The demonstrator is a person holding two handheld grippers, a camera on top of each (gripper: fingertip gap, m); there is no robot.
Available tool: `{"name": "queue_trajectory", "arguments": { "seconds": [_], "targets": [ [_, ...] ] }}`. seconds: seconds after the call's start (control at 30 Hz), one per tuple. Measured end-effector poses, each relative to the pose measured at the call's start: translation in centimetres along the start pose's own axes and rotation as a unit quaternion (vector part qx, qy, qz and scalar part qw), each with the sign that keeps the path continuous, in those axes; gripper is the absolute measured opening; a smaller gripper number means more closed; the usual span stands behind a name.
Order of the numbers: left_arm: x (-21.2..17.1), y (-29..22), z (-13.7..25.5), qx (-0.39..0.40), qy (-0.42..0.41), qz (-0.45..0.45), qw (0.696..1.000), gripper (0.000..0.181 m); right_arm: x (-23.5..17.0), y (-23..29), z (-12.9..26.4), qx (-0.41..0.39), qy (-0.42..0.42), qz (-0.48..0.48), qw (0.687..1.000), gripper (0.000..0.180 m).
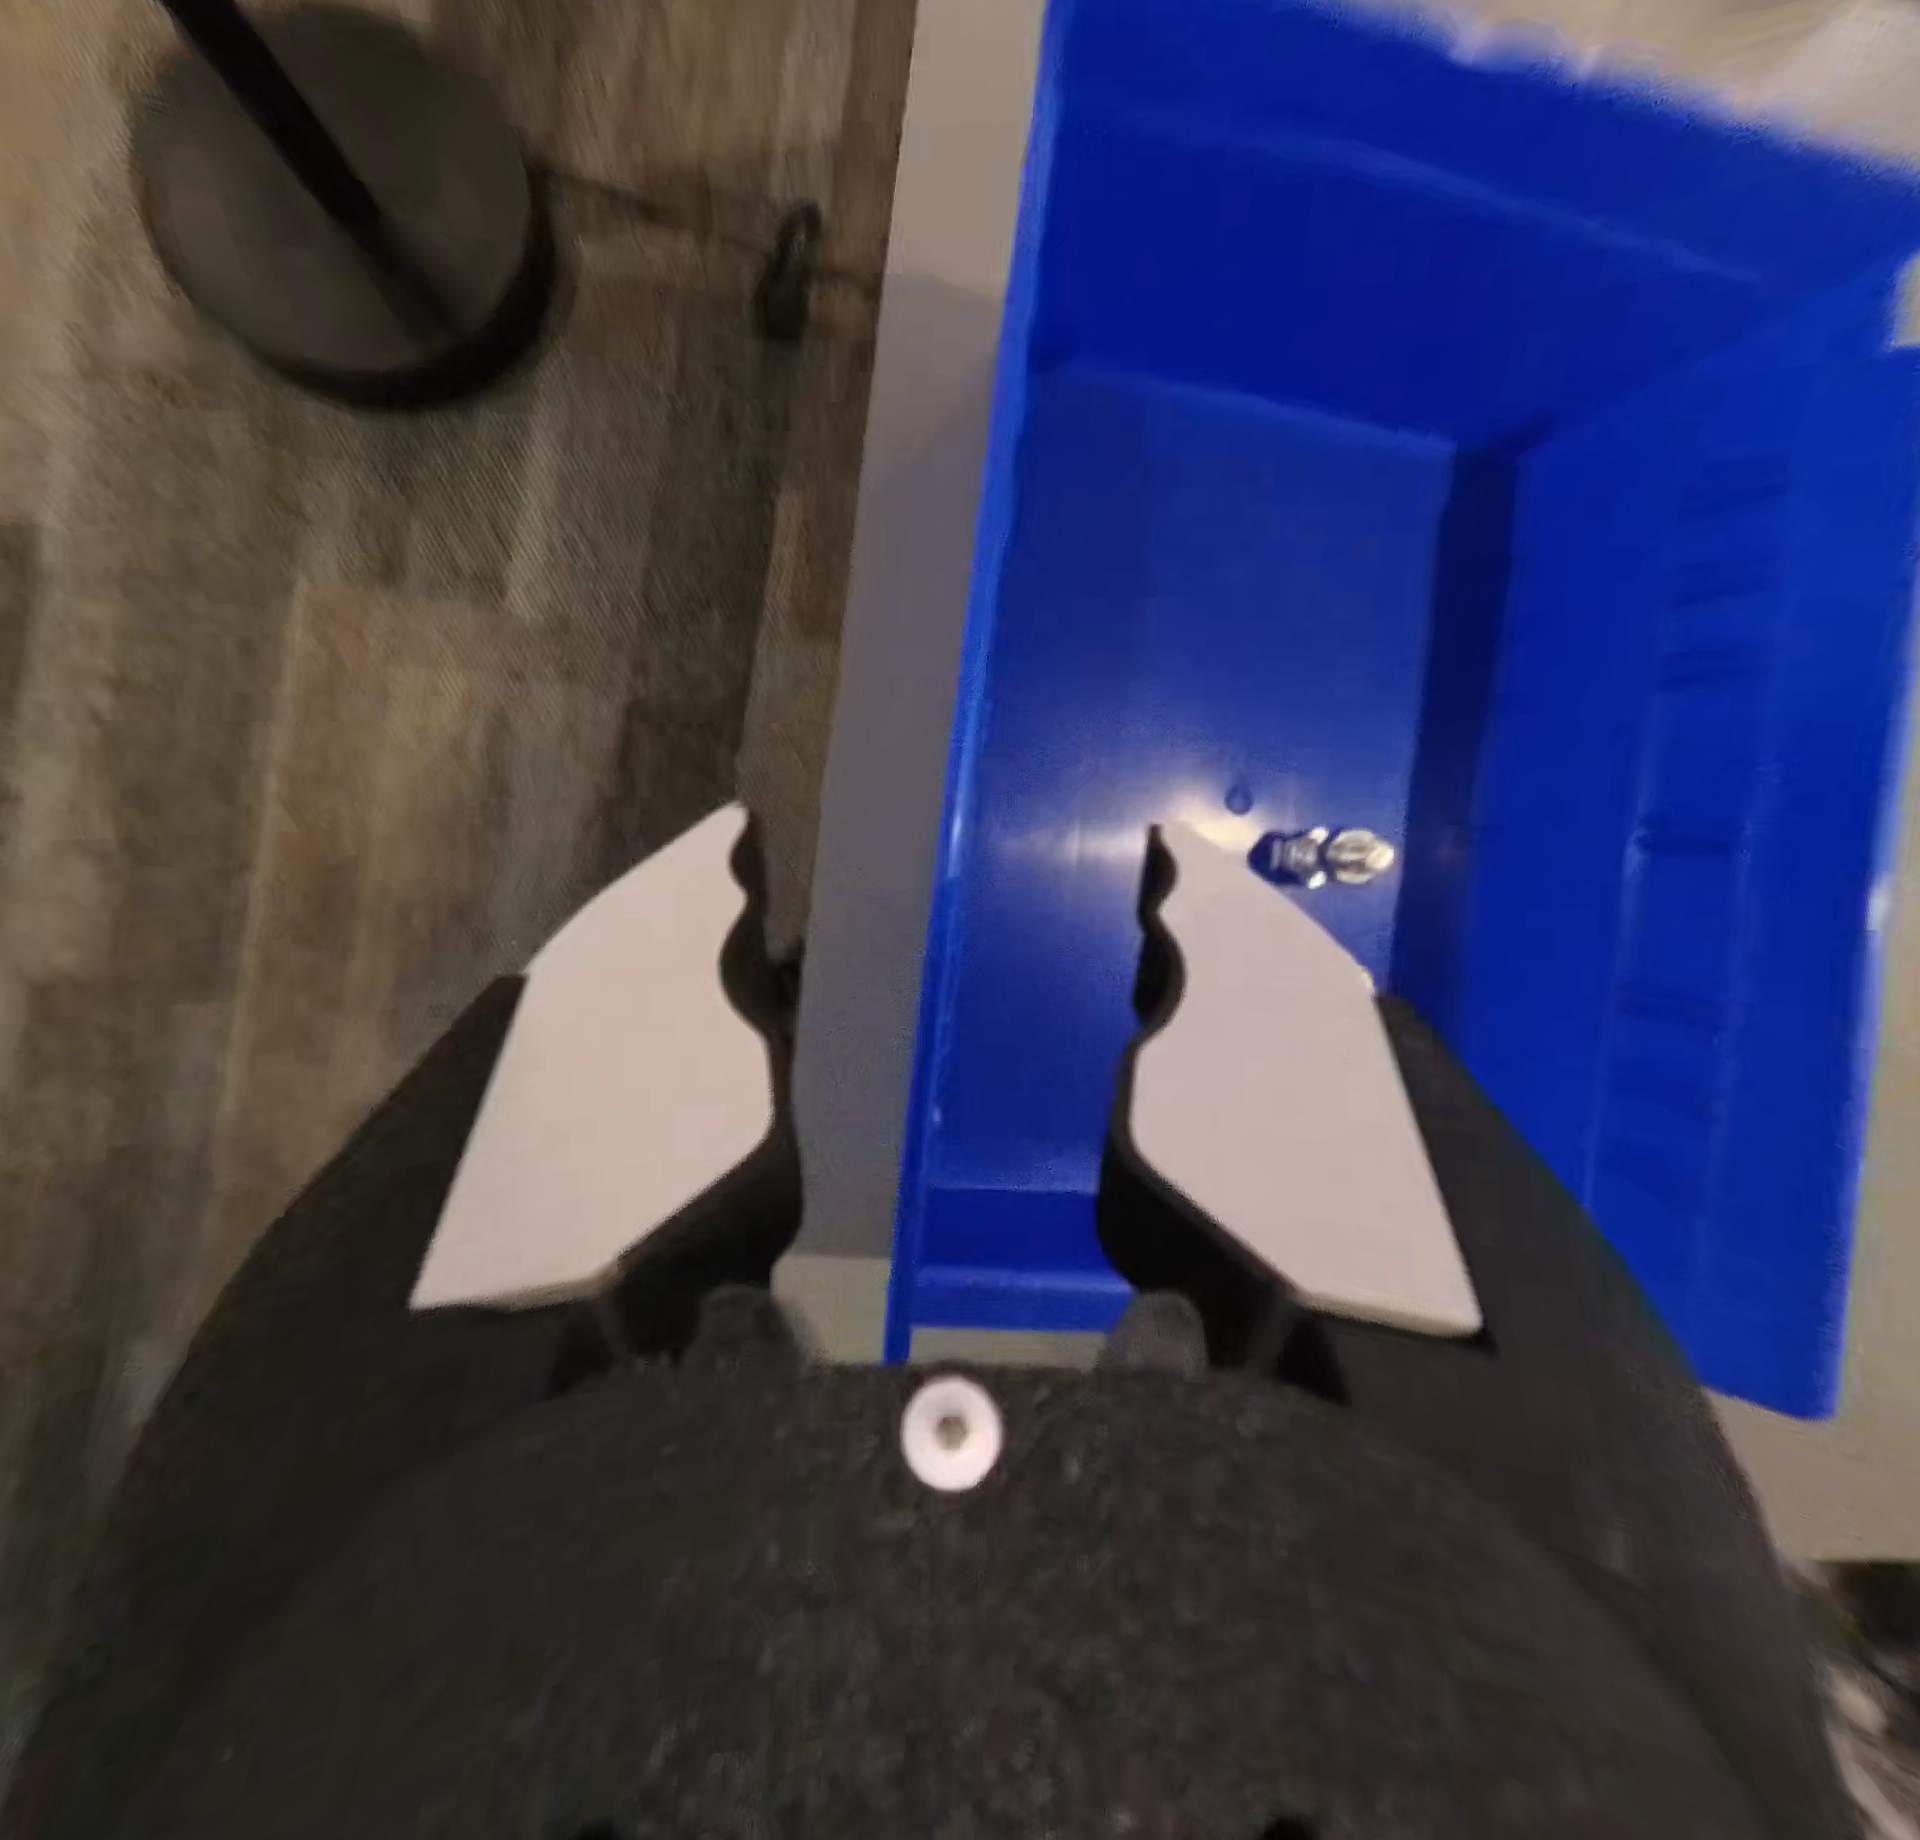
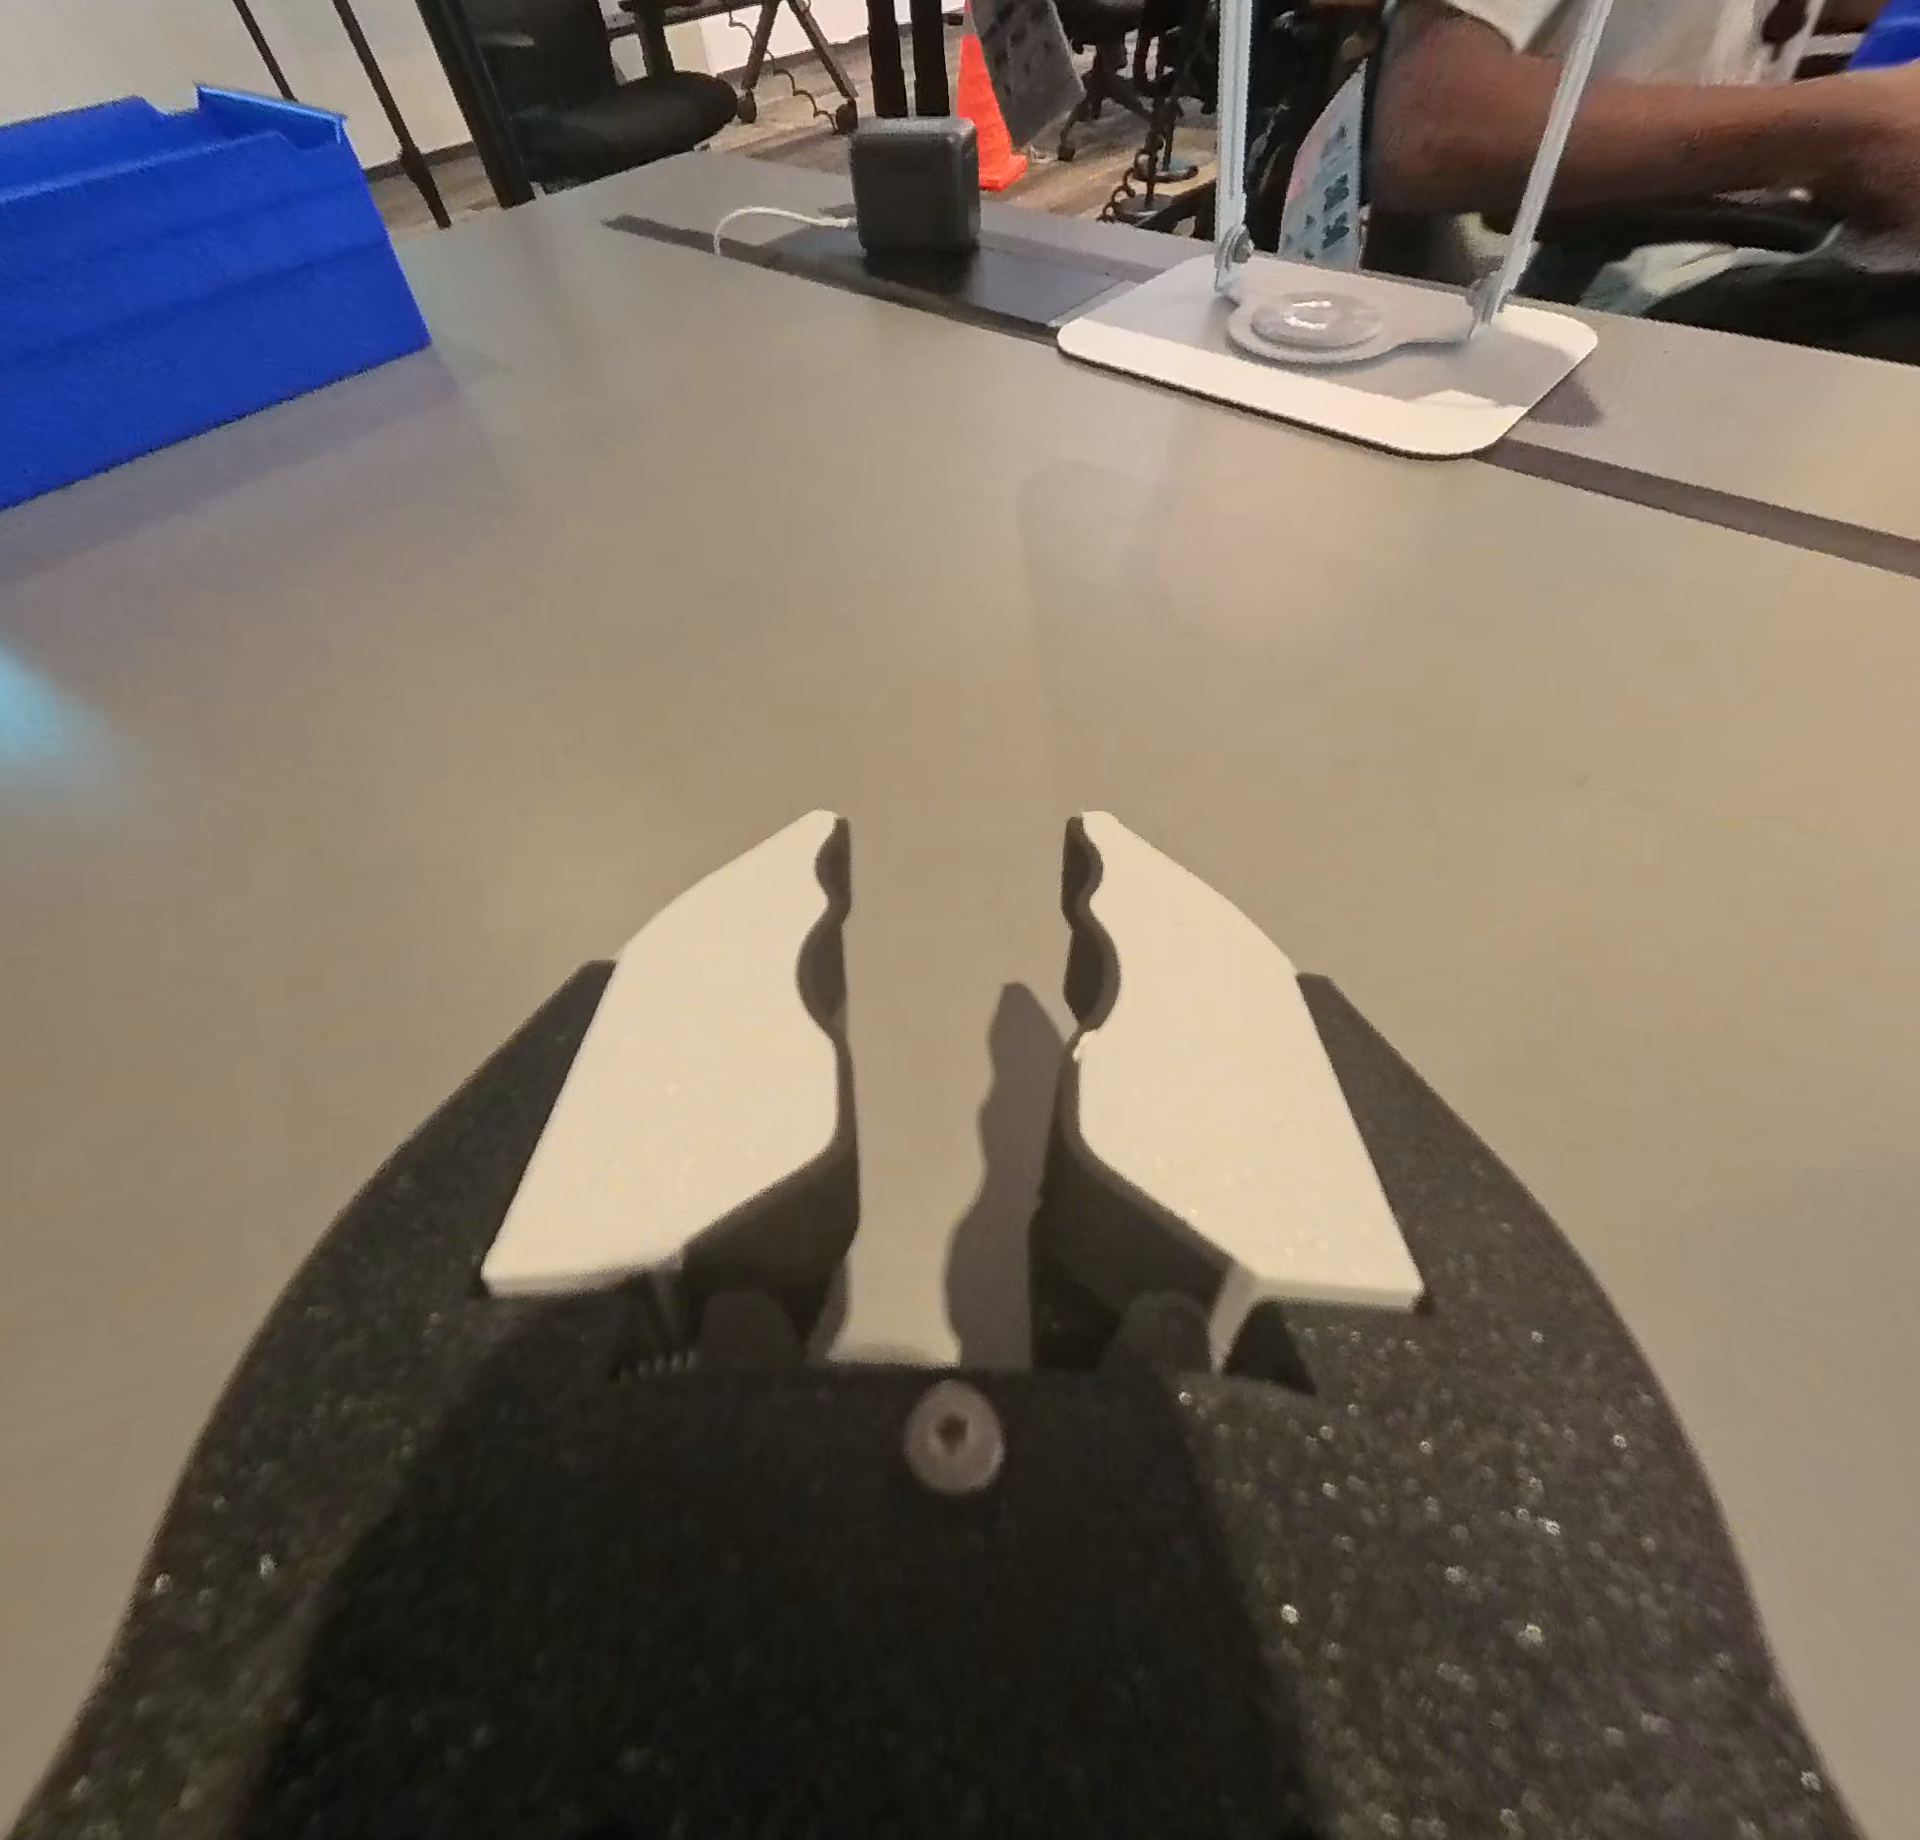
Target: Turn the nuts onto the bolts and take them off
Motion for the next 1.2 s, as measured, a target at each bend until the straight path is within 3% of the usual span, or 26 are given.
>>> {"name": "queue_trajectory", "arguments": {
  "seconds": [0.13, 0.2, 0.33, 0.57, 0.87, 1.2],
  "targets": [
    [1.9, -3.2, 5.5, 0.020, -0.133, -0.127, 0.983, 0.078, 0.0, 0.0, 0.0, 0.003, -0.001, -0.004, 1.000, 0.039],
    [1.9, -5.6, 7.0, -0.001, -0.156, -0.188, 0.970, 0.075, 0.0, 0.1, -0.1, 0.004, 0.000, -0.001, 1.000, 0.039],
    [0.3, -9.5, 6.3, -0.041, -0.100, -0.305, 0.946, 0.068, -0.1, 0.2, -0.2, 0.008, 0.005, 0.002, 1.000, 0.039],
    [-3.7, -11.3, 0.3, -0.031, 0.064, -0.445, 0.893, 0.065, -0.1, 0.0, 0.0, 0.010, -0.002, -0.007, 1.000, 0.039],
    [-4.9, -9.8, -3.9, -0.006, 0.164, -0.480, 0.862, 0.057, -0.3, 0.1, -0.2, 0.010, 0.008, -0.003, 1.000, 0.039],
    [-5.8, -9.6, -6.6, 0.010, 0.225, -0.487, 0.844, 0.032, -0.4, 0.0, -0.3, 0.010, 0.012, -0.005, 1.000, 0.039]
  ]
}}
Point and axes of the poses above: each gripper's, where its closed fingertips meet, z back along the fingers, x out of its top, y = z × x across the jaws, the point moved 7 cm from there along z, back along the fingers, and after that the axes turned 1 degree about -x, right-handed, at the moved point
